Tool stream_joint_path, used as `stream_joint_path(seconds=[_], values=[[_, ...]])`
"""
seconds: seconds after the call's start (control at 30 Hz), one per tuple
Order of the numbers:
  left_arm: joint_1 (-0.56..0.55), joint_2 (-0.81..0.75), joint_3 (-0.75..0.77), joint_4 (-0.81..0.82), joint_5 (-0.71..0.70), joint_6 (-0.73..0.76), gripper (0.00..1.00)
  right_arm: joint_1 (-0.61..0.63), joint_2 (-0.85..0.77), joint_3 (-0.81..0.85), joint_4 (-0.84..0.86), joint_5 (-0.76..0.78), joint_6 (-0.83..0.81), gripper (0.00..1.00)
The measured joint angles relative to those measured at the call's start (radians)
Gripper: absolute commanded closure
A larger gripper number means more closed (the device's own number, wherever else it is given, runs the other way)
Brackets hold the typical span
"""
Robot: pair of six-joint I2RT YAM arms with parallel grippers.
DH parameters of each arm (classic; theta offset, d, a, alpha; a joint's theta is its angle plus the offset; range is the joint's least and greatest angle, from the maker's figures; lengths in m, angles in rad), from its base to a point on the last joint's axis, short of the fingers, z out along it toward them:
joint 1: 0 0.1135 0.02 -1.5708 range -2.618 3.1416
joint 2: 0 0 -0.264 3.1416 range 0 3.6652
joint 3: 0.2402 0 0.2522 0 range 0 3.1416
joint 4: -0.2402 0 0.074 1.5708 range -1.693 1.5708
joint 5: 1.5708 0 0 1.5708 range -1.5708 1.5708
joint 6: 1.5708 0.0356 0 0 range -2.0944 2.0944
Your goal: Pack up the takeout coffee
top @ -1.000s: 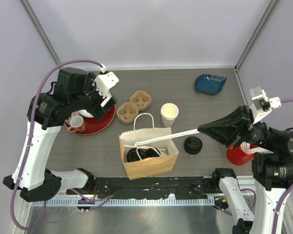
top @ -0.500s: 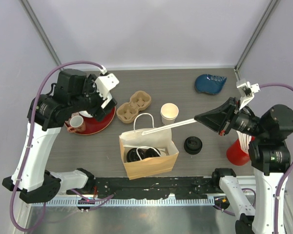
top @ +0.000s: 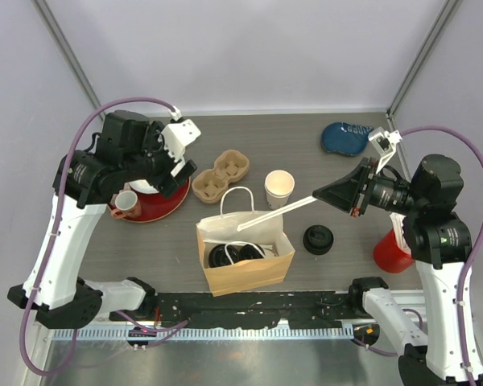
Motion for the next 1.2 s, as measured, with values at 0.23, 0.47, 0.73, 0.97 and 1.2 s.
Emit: stream_joint_path(seconds=[0.23, 0.47, 0.73, 0.97, 1.2], values=[[0.000, 0.018, 0.008, 0.000, 0.000, 0.000, 0.17, 0.173, 0.080, 0.011, -0.033, 0.084, -0.037, 0.97], [0.000, 0.019, 0.008, 0.000, 0.000, 0.000, 0.17, 0.373, 0.169, 0.016, -0.036, 0.209, -0.047, 0.16], [0.000, 0.019, 0.008, 0.000, 0.000, 0.001, 0.17, 0.406, 0.201, 0.117, -0.056, 0.308, -0.070, 0.14], [0.000, 0.015, -0.003, 0.001, 0.000, 0.001, 0.17, 0.407, 0.236, 0.183, -0.120, 0.410, -0.128, 0.14], [0.001, 0.003, -0.048, 0.016, 0.000, 0.000, 0.17, 0.407, 0.237, 0.134, -0.190, 0.497, -0.160, 0.10]])
